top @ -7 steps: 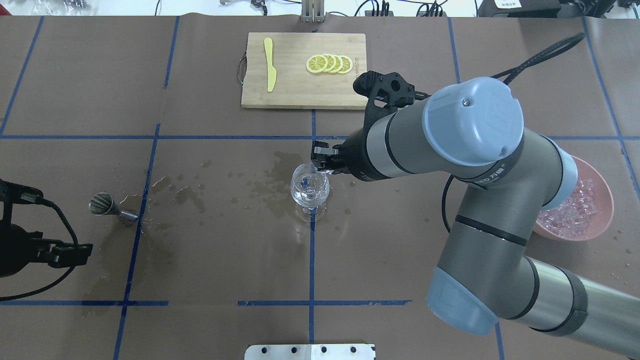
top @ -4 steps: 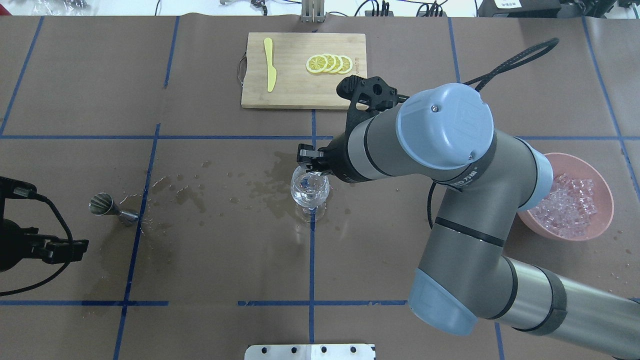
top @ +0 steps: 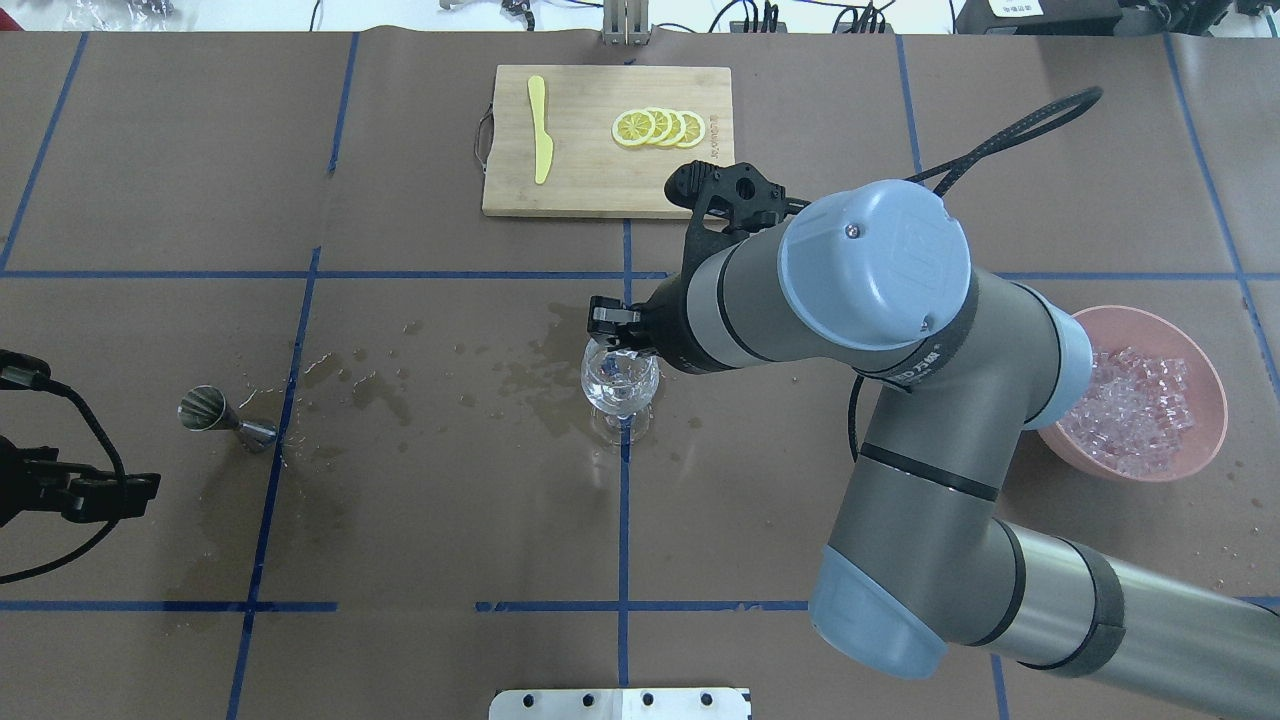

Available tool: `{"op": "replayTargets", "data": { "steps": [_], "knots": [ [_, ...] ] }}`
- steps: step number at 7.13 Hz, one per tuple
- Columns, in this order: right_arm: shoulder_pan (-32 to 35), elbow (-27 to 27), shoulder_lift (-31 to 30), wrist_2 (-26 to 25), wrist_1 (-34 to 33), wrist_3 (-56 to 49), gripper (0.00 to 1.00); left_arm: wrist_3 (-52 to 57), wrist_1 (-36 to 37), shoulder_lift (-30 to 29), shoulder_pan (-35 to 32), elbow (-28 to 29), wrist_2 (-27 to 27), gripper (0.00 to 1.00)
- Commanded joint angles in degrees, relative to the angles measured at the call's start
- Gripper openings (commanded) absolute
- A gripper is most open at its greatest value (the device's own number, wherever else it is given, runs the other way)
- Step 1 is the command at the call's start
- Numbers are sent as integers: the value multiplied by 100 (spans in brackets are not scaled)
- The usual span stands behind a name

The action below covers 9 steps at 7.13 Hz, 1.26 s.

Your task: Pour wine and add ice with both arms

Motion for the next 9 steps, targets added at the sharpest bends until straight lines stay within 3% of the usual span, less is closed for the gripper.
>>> {"op": "replayTargets", "data": {
  "steps": [1, 2, 3, 7, 9],
  "knots": [
    [-15, -14, 41, -34, 8, 76, 52, 355, 0, 63, -326, -44, -130, 100],
    [-15, -57, 111, -77, 16, 347, 77, 435, 0, 71, -389, -44, -131, 100],
    [-15, -110, 199, -182, -10, 402, 95, 436, 0, 72, -398, -35, -131, 100],
    [37, -32, 244, -157, -28, 393, 100, 444, 0, 63, -555, -44, -174, 100],
    [108, 362, 235, -113, -586, 385, 100, 1089, 9, 19, -1211, -9, -769, 100]
  ]
}}
